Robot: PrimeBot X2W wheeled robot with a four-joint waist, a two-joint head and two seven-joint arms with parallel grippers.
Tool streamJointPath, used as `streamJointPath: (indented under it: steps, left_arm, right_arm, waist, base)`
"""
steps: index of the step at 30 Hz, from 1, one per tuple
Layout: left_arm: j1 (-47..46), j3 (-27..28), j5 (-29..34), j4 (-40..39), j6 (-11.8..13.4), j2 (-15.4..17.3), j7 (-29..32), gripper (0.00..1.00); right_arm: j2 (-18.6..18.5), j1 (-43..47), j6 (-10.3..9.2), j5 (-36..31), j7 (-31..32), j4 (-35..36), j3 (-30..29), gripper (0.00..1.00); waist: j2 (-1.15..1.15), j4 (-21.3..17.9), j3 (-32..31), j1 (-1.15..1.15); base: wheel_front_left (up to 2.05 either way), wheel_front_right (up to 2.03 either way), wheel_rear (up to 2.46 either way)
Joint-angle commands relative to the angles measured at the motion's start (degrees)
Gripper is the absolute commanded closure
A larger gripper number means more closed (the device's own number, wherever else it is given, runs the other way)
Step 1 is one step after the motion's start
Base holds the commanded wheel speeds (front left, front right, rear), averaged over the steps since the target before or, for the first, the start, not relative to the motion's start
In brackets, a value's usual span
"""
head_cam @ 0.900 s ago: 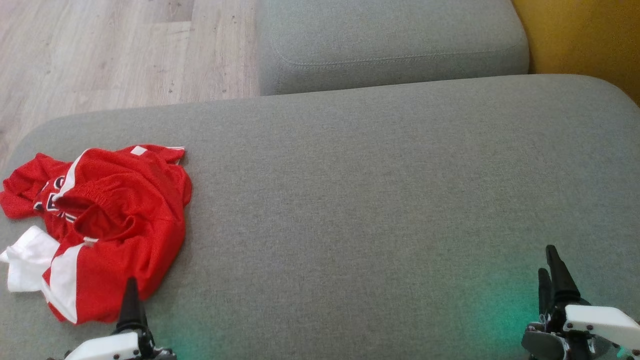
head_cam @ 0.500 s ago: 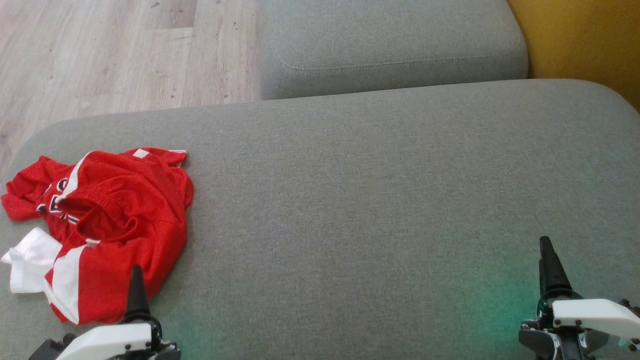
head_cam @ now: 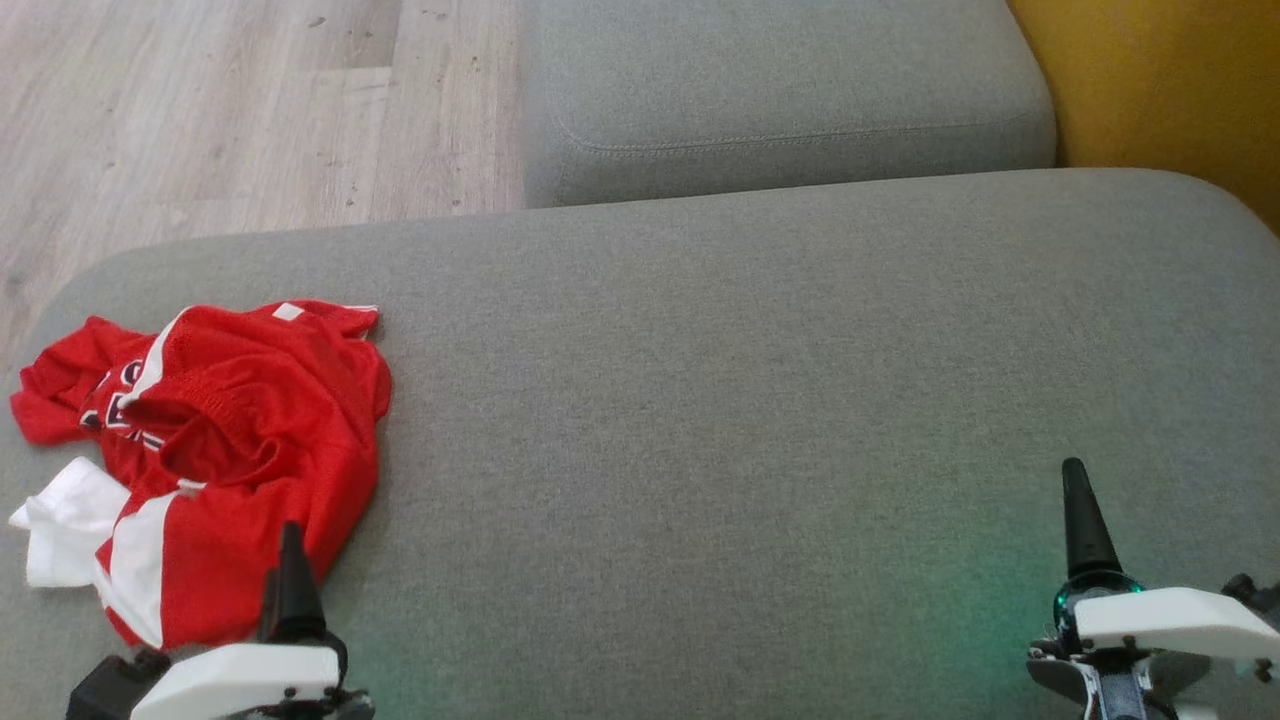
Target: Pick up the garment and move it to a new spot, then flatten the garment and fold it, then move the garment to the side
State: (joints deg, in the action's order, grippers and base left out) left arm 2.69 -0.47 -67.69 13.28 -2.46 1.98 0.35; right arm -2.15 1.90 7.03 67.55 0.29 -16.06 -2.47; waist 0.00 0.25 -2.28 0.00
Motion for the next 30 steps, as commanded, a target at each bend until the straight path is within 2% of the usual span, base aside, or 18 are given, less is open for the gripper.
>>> streamJointPath:
  steps: [1, 23, 30]
  left_arm:
    - [-1.6, -0.1, 2.4, -2.6, 0.3, 0.5, -0.8, 0.00]
    - [-0.9, -3.9, 19.3, -4.9, 3.5, 0.6, -4.7, 0.00]
    - [-0.5, -5.4, 24.8, -5.4, 3.7, 0.6, -5.9, 0.00]
  right_arm:
    - [-0.3, -1.3, 0.15, -2.1, -0.9, 2.4, 0.5, 0.00]
    - [-0.4, -0.8, 0.23, -19.8, -4.8, 2.5, 5.0, 0.00]
    - [-0.5, -0.3, 0.26, -24.8, -5.9, 2.9, 5.4, 0.00]
  waist:
    - [0.00, 0.0, -0.1, 0.00]
    - [0.00, 0.3, -1.1, 0.00]
    - [0.00, 0.3, -1.6, 0.00]
  base:
    - [0.00, 0.00, 0.00]
    - [0.00, 0.00, 0.00]
    - [0.00, 0.00, 0.00]
